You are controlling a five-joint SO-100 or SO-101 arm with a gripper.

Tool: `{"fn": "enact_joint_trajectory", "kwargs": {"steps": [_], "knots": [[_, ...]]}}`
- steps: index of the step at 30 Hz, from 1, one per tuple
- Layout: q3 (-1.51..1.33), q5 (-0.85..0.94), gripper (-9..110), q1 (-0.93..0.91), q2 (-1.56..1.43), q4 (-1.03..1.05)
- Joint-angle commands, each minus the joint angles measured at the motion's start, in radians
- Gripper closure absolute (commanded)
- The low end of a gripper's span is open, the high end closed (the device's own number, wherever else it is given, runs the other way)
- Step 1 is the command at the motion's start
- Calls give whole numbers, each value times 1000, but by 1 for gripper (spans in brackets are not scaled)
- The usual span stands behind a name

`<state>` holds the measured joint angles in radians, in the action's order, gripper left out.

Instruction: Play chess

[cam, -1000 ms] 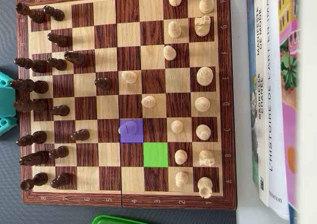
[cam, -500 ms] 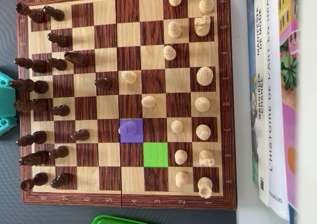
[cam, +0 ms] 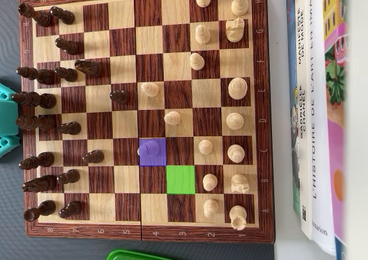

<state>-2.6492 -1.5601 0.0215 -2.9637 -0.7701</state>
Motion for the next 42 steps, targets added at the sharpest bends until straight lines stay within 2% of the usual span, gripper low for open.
{"fn": "enact_joint_trajectory", "kwargs": {"steps": [1,19,31,42], "knots": [[92,6,91,-8,14,179],[244,0,91,-78,18,1146],[443,5,91,-127,233,1643],[606,-2,91,-138,488,1973]]}}
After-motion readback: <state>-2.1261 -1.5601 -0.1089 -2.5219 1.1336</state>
